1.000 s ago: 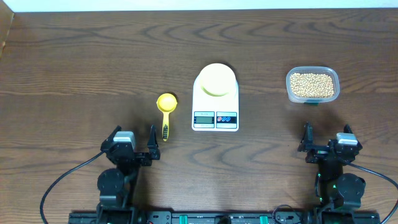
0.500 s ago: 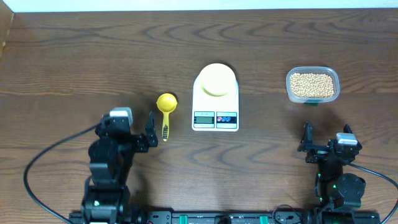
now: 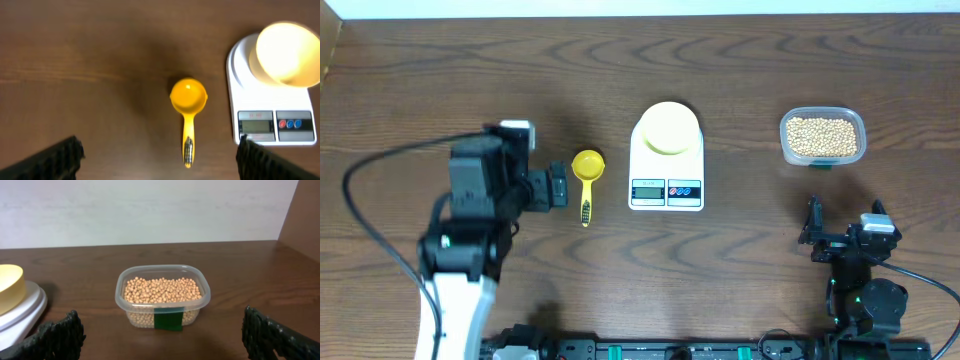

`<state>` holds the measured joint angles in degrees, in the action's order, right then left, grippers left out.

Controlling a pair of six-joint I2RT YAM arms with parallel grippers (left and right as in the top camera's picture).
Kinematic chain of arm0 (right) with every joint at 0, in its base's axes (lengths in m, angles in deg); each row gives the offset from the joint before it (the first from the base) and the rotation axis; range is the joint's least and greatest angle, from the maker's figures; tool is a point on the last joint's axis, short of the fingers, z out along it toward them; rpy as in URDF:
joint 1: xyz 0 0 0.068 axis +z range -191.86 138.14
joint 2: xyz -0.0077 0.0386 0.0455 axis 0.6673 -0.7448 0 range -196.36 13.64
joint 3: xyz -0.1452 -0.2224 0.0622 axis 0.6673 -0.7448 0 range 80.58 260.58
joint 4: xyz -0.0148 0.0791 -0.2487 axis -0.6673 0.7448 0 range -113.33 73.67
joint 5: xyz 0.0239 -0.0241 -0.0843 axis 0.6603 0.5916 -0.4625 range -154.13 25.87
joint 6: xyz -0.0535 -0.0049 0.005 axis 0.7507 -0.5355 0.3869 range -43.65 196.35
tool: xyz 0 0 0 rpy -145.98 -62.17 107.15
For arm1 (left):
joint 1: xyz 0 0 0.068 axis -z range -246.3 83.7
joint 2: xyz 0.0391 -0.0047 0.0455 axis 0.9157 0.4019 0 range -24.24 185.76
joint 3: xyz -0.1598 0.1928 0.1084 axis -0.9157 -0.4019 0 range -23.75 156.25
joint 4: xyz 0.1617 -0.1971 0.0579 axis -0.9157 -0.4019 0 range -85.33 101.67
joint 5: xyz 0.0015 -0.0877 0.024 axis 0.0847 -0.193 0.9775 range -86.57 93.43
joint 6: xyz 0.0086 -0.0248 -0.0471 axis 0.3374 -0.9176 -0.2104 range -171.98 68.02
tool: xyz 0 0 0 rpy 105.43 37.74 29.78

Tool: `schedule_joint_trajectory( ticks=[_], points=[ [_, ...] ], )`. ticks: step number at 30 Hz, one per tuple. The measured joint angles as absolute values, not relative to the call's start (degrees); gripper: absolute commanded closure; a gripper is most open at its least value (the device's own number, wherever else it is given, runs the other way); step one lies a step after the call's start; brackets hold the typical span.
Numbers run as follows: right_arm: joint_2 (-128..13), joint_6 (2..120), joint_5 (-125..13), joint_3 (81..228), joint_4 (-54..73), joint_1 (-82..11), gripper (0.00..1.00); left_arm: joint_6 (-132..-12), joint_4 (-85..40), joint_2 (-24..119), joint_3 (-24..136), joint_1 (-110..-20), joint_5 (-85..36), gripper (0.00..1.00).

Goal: Scoop item into bowl and weigh 50g on scale
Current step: 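Move the left gripper over the yellow scoop handle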

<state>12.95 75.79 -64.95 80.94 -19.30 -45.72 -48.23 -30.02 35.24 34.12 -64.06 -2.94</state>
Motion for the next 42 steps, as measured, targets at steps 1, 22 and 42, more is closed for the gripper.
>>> schedule_joint_trajectory(
  ticks=[1,22,42],
  points=[
    [12.9,75.8,-64.9,80.9,-19.3,-45.7,0.01,-47.7,-32.0,37.4,36.5,-64.1,-2.9,0.0],
    [12.9,75.8,-64.9,80.9,-19.3,-45.7,0.01,-45.5,-40.8,66.7,48.3,-64.1,-3.4,0.0],
    [12.9,75.8,-64.9,80.9,-19.3,-45.7,0.01,-44.4,-31.0,78.6,48.3,-63.9,-3.6,0.0]
  ],
)
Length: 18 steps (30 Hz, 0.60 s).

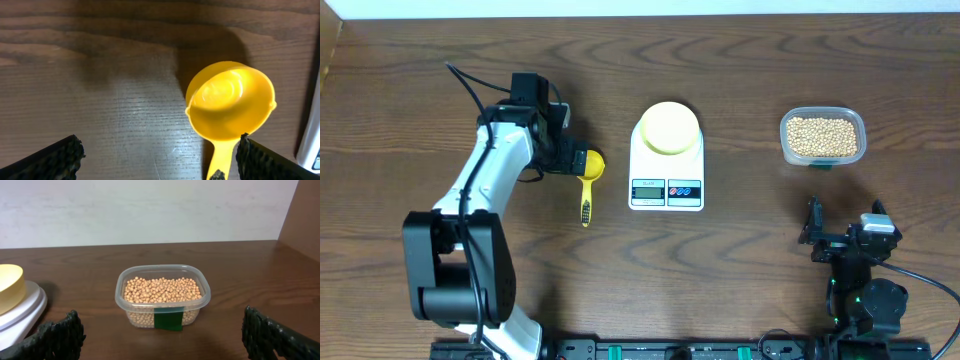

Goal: Scoop item into bowl and weigh 50g on scale
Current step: 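Move the left gripper over the yellow scoop handle, then lower the left gripper and close it on the scoop handle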

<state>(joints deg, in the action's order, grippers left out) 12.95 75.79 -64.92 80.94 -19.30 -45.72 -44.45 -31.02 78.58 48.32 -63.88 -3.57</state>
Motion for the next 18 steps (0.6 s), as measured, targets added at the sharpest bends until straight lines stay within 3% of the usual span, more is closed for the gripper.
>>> schedule_joint_trajectory(
  ticks=[18],
  points=[
    [12.9,75.8,-64.9,80.9,-19.3,-45.7,0.01,-44.4,-27.0,84.5,48.3,-63.9,-3.6,0.0]
  ],
)
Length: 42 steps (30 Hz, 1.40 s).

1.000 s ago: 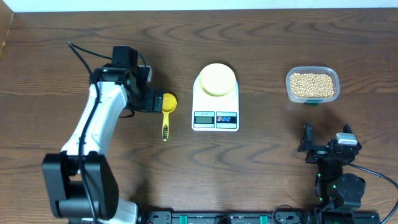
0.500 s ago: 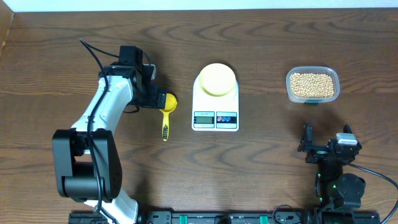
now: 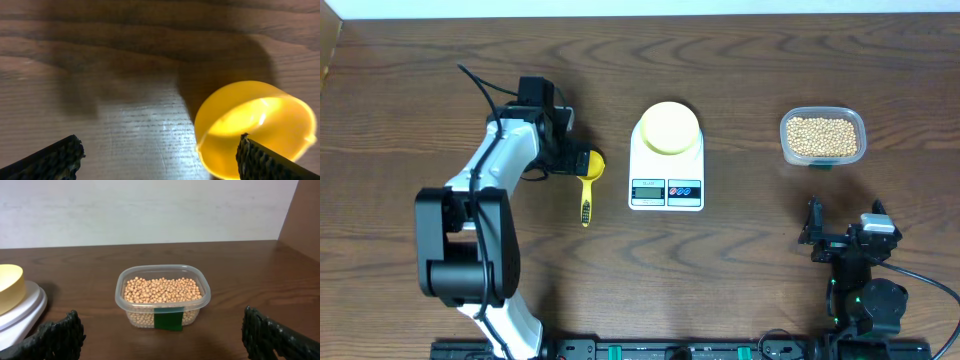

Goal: Scoop item into bowl and weigh 50g on scale
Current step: 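Lower the left gripper and close it on the scoop handle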

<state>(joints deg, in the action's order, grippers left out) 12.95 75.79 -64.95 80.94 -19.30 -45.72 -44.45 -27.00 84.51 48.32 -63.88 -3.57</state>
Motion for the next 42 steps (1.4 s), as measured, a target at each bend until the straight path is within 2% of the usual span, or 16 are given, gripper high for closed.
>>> schedule_joint_trajectory(
  ticks=[14,42],
  points=[
    [12.9,75.8,-64.9,80.9,-19.3,-45.7,0.01,-44.4,-22.8,85.5,48.3,-63.9,-3.6,0.0],
    [12.9,75.8,-64.9,80.9,-19.3,-45.7,0.01,-44.4,-23.3,86.9,48.3,-63.9,-3.6,0.0]
  ],
)
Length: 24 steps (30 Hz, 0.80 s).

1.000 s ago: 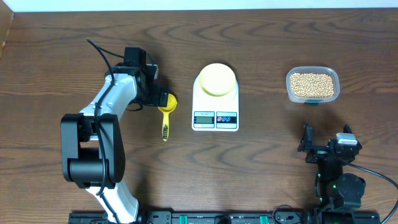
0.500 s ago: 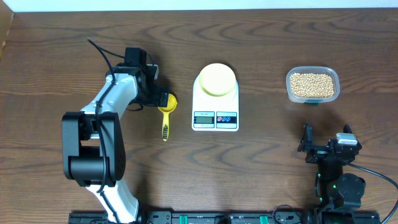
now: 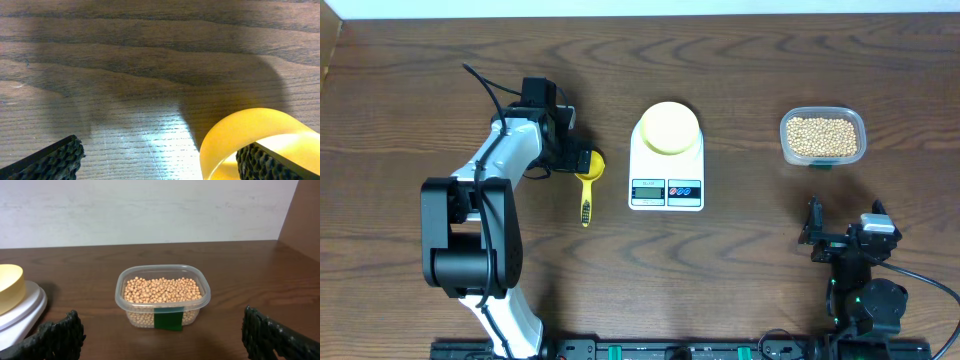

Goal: Scoop item into bowl and weigh 50g on scale
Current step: 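Lower the left gripper and close it on the scoop handle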

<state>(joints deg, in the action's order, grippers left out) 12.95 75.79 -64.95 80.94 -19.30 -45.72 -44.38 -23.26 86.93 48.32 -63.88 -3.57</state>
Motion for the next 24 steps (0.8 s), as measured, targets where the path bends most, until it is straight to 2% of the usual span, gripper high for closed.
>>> schedule_joint_trajectory(
  ticks=[11,16,21,24],
  points=[
    [12.9,75.8,-64.9,80.9,-19.3,-45.7,0.01,-44.4,-23.2,86.9,48.3,-63.9,-3.6,0.0],
    [12.9,75.8,-64.9,80.9,-19.3,-45.7,0.01,-44.2,-23.2,86.9,48.3,-63.9,-3.5,0.14],
    [12.9,75.8,-64.9,80.9,-19.3,-45.7,0.01,-44.0,-23.2,86.9,48.3,-63.9,-3.6,0.34],
    [12.9,75.8,-64.9,80.9,-19.3,-45.7,0.01,-44.0,-23.2,86.9,48.3,-63.9,-3.5,0.37]
  ],
)
